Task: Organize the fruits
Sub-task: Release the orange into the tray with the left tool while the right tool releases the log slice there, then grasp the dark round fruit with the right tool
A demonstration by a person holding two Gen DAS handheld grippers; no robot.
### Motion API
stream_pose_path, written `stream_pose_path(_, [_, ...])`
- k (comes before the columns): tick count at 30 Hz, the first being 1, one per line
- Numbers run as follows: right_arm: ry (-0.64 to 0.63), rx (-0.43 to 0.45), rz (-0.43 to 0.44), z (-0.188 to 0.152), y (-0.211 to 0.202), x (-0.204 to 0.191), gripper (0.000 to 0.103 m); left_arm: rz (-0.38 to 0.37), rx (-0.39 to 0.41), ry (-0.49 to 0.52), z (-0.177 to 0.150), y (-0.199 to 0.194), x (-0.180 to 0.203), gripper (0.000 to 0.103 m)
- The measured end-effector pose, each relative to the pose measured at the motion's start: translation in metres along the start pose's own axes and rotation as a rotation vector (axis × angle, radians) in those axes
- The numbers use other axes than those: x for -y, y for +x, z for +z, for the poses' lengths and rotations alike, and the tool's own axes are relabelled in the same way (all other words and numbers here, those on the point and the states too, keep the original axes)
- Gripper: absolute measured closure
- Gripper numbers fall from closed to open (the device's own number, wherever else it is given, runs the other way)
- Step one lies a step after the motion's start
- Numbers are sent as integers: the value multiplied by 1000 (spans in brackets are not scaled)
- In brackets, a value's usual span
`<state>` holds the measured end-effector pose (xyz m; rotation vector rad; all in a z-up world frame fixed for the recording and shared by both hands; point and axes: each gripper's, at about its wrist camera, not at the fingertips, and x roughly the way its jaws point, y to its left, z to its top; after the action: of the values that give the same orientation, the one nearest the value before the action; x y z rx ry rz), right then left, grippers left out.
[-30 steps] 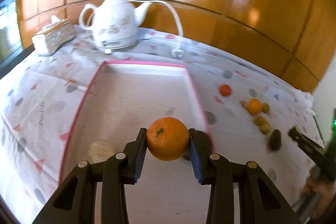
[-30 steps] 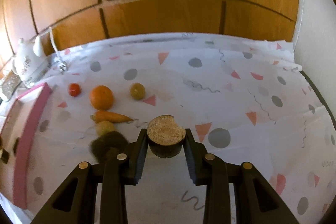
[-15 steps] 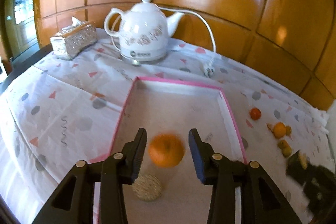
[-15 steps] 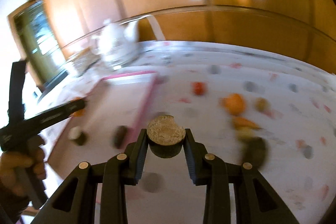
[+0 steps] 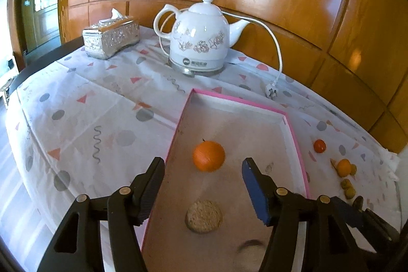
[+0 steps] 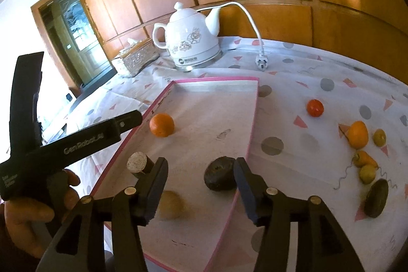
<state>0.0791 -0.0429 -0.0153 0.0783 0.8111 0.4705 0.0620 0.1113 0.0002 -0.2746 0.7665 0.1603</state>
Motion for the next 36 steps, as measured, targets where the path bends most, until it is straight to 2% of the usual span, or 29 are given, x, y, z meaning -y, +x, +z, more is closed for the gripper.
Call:
stream_pose_path(9, [106,40,-110,-21,-33,50,48,-68,0,52,-11,-9,24,39])
stream_pose_path(16, [248,48,-291,-51,-64,115,48,-145,-21,145,-23,-12,61,39])
stream_pose_path(20, [294,34,-358,-62,-71,140,48,-190,-35,199,-32,-15,83,39])
stream_pose_path(34, [280,-20,-408,-50,-37,170,49,-282,-90,336,-58,-15,136,39])
stream_pose_path(36, [272,-14,-421,-49,-36,172,54,-293,-99,347,-59,-13,143,39])
